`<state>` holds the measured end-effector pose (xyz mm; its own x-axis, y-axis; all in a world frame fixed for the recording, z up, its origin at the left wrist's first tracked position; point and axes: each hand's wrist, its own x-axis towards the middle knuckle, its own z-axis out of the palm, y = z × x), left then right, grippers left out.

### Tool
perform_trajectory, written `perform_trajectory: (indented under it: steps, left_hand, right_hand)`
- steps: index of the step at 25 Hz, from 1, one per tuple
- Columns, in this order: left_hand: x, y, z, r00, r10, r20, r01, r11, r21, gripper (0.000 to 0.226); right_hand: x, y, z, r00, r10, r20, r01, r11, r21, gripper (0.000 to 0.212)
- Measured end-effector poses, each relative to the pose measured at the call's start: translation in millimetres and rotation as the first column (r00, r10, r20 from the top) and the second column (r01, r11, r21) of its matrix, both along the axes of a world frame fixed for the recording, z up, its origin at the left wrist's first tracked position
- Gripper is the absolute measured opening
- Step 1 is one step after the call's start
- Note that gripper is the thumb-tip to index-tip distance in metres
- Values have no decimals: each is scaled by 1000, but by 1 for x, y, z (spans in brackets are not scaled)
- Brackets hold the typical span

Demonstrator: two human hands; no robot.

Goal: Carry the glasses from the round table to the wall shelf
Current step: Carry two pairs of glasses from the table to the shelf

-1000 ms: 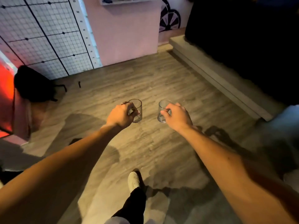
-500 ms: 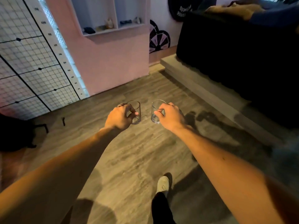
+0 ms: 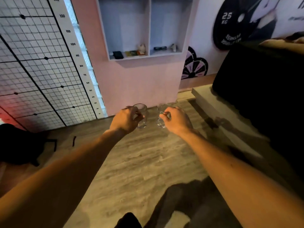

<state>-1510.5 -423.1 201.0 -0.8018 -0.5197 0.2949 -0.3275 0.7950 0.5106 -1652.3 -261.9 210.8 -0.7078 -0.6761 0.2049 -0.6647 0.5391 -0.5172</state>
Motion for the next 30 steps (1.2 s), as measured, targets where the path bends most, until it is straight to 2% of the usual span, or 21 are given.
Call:
perform_trajectory:
  steps: [8,12,19,22,25,28,30]
  left_hand:
    - [-169,-202,11,997,61,-55,-63,997,-46,20]
    - [-247,-301,44,994,103,-41,-106,991,-78,19]
    - [-369,-433,102,966,219,-137,-239,959,-151,18]
    - [-416,-487,132,932,289,-220,-326,933,-153,20]
    - [-442,-528,165,898,276,-343,-370,895,-250,20]
    - [-463,-564,203,850,307,-427,-451,844,-290,23]
    - [-474,-588,226,821,352,-449,-503,819,-278,27]
  right_hand:
    - [-176,-209,15,991,125,-56,-125,992,-4,18]
    - [-256,-313,46,986,159,-47,-161,986,-37,17]
    - [-391,-474,98,956,264,-124,-282,947,-152,22]
    - [-450,-544,138,923,348,-166,-379,895,-233,19]
    - [-493,-605,187,867,415,-274,-494,785,-375,20]
    - [-521,-671,243,841,414,-349,-540,687,-486,19]
    - [-532,-710,268,825,426,-371,-565,655,-503,21]
